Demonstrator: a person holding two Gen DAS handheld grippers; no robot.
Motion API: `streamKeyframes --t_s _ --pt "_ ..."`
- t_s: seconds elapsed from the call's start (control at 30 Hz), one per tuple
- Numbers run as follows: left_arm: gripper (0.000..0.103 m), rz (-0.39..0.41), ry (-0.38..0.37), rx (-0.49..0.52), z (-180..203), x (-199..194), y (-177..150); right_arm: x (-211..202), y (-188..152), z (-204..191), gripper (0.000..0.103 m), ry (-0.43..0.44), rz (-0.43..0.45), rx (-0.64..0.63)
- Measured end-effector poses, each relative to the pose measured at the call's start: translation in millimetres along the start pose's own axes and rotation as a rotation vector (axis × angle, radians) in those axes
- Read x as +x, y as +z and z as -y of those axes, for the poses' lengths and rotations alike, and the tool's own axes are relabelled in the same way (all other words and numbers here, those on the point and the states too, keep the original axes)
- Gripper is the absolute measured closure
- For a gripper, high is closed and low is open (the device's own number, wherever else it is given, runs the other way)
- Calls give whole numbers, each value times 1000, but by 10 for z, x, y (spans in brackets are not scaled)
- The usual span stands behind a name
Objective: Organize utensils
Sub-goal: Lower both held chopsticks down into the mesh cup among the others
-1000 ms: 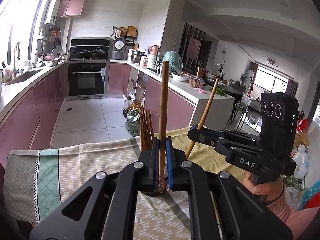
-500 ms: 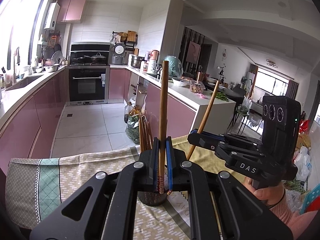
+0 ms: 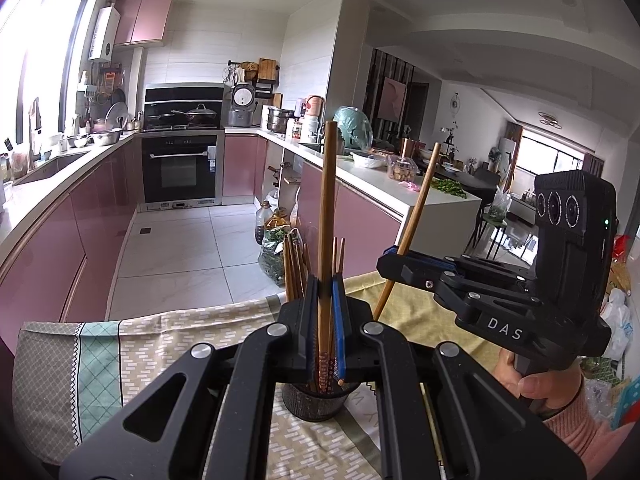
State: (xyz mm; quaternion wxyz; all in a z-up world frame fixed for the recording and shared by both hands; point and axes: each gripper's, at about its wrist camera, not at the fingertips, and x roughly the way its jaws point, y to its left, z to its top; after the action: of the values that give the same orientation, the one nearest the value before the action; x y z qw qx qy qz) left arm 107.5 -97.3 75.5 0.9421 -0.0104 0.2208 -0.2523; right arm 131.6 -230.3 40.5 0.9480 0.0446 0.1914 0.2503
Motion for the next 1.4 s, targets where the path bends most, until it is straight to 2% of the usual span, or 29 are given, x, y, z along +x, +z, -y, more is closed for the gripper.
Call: streamKeyframes --t_s 0.47,1.4 --pt "95 -15 9 10 91 62 -4 108 3 33 97 -9 -24 22" --pt "95 -68 28 17 43 290 8 328 -4 184 97 -17 -57 52"
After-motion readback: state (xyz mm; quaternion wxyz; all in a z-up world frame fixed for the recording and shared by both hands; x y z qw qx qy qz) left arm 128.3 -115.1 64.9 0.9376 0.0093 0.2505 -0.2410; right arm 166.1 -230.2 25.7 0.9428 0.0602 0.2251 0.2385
